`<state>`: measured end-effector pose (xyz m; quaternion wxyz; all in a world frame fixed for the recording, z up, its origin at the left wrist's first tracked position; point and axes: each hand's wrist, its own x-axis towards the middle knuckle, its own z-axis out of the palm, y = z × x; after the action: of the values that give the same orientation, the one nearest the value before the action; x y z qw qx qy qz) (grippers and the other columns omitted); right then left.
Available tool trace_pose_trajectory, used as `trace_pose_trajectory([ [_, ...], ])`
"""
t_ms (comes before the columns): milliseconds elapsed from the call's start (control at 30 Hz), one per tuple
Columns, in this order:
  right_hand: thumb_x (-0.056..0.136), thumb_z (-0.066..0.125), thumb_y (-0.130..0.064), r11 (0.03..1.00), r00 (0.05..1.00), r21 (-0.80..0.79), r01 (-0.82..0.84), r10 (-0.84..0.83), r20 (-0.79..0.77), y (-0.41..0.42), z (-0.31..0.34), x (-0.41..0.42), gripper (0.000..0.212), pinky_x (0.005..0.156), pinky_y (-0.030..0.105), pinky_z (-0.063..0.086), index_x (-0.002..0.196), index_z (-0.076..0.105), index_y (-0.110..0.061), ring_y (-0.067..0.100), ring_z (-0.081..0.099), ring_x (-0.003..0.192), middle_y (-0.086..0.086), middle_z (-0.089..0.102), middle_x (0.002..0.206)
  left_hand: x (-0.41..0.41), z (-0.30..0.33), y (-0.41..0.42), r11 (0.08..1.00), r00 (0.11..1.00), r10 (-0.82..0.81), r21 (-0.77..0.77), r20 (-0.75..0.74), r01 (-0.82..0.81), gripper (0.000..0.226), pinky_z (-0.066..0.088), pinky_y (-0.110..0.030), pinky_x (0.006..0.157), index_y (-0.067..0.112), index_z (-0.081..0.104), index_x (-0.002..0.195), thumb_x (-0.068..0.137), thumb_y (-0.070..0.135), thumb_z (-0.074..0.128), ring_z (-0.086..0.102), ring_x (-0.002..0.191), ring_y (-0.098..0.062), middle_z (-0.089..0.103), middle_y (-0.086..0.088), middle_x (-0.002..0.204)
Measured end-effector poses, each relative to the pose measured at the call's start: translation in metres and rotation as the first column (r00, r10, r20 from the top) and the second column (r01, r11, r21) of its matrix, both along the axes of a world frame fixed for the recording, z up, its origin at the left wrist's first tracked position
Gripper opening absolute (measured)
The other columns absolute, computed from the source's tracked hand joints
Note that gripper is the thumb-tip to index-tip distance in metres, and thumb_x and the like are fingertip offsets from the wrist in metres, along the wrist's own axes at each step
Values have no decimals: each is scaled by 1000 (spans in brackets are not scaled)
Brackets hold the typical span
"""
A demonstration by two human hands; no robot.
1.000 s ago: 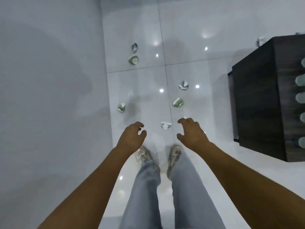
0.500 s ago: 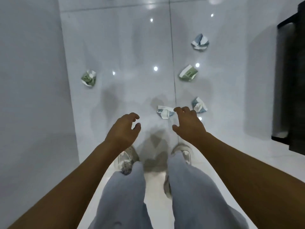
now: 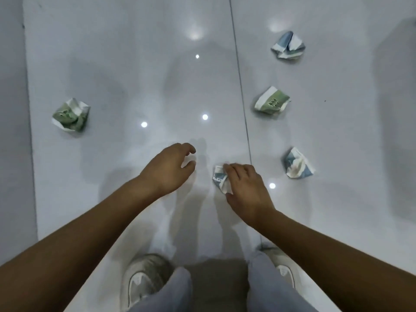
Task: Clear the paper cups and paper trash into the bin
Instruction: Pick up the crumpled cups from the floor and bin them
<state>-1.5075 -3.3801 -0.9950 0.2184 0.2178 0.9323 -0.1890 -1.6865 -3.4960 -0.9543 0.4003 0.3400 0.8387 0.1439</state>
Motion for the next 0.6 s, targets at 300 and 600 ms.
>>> trace_pose_trajectory([
  [300, 91, 56, -32, 981, 982, 52, -187, 187, 7, 16, 12, -11, 68, 105, 38, 37, 148, 28, -9, 30, 40, 129, 10, 40, 147, -3, 7, 5, 994, 987, 102, 20, 120, -106, 29, 38, -20, 89, 16, 56, 122, 94, 26, 53, 55, 109, -15, 60, -3, 118],
  [600, 91, 53, -29, 973, 975, 75, -218, 220, -20, 13, 20, -20, 62, 95, 39, 44, 145, 33, -7, 31, 48, 117, 11, 49, 138, 3, 5, -1, 986, 973, 162, 5, 166, -165, 27, 37, -20, 84, 18, 58, 118, 93, 27, 55, 53, 102, -10, 59, -1, 117],
])
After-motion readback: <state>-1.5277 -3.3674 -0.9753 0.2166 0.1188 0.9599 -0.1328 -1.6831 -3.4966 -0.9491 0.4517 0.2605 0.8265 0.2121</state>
